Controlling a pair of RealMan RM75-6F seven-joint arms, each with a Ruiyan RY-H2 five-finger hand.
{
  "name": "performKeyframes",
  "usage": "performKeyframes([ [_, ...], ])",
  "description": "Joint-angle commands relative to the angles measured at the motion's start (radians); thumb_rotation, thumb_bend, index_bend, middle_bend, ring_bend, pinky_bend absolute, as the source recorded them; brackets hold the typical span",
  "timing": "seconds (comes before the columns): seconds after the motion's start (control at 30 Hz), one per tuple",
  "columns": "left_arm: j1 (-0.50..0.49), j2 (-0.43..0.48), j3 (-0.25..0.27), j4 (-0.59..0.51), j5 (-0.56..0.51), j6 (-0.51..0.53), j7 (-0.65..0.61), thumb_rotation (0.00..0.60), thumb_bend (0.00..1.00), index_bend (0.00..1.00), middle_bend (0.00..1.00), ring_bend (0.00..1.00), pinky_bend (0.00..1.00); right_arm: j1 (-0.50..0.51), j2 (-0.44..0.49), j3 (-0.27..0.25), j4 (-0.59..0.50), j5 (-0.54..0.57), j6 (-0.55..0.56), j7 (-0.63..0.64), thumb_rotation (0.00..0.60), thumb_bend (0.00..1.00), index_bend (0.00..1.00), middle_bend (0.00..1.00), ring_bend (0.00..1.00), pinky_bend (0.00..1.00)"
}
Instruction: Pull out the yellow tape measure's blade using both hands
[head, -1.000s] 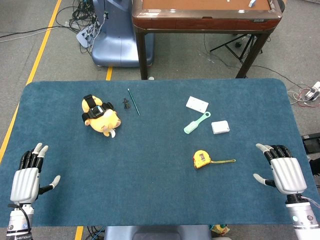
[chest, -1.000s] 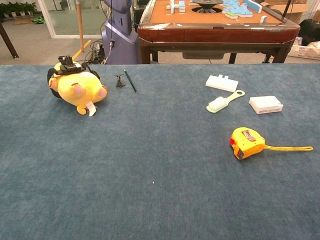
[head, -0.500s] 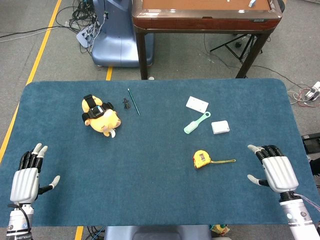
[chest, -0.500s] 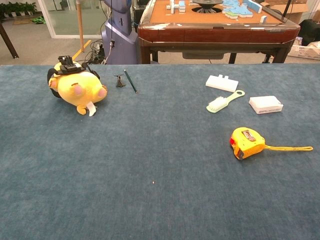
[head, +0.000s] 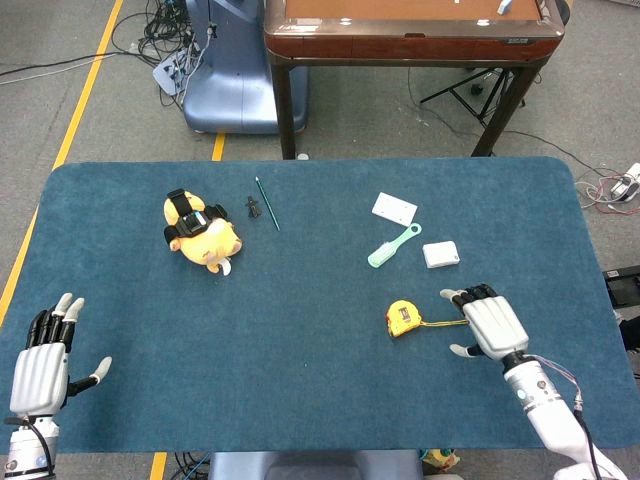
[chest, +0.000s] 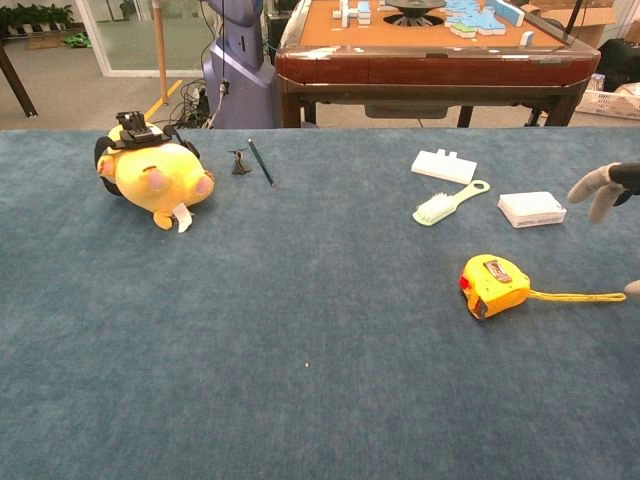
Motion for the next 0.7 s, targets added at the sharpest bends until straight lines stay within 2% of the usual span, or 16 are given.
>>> performKeyframes([
  [0.03, 0.001, 0.000, 0.001, 0.000, 0.002, 0.000, -0.001, 0.600, 0.22, 0.04, 0.00, 0.00, 0.01, 0.030, -0.061, 0.012, 0.047, 0.037, -0.023, -0.046, 0.600, 0.17, 0.23, 0.29, 0.24, 0.18],
  [0.23, 0.000, -0.002, -0.001, 0.006, 0.002, -0.007, -0.008, 0.600, 0.22, 0.04, 0.00, 0.00, 0.01, 0.080, -0.153, 0.025, 0.100, 0.104, -0.060, -0.118, 0.600, 0.15, 0.23, 0.24, 0.21, 0.18],
  [0.7, 0.010, 0.010, -0.003, 0.012, -0.016, -0.020, -0.066, 0.600, 0.22, 0.04, 0.00, 0.00, 0.01, 0.191, -0.364, 0.067, 0.242, 0.202, -0.082, -0.229, 0.600, 0.13, 0.23, 0.24, 0.20, 0.18],
])
